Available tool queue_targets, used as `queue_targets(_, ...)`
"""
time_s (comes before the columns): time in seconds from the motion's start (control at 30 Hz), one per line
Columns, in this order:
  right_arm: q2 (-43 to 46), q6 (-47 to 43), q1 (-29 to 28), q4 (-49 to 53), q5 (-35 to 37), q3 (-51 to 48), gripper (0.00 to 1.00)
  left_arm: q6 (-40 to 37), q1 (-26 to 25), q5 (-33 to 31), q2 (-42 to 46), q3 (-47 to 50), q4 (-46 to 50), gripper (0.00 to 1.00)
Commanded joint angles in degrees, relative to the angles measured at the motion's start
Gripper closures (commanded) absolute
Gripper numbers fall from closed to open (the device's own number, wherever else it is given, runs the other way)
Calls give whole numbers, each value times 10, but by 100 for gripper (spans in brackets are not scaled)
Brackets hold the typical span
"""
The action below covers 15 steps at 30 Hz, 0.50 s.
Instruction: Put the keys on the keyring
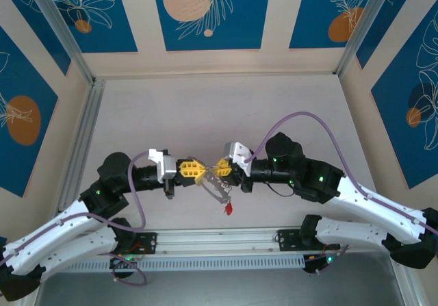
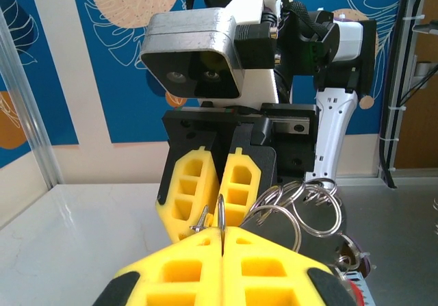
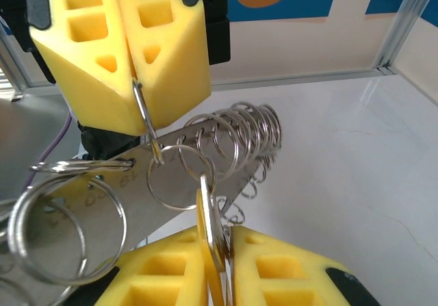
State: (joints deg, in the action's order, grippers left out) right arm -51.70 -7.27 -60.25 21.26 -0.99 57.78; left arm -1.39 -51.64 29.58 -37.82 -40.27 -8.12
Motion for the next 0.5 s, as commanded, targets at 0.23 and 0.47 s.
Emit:
queue_targets(0.23, 39, -19, 3, 2, 23, 5, 98, 12, 15, 21, 25, 11, -57, 100)
queue_targets(0.47, 37, -35, 4, 7, 34, 28, 100, 6, 16, 22, -3, 9, -48, 100)
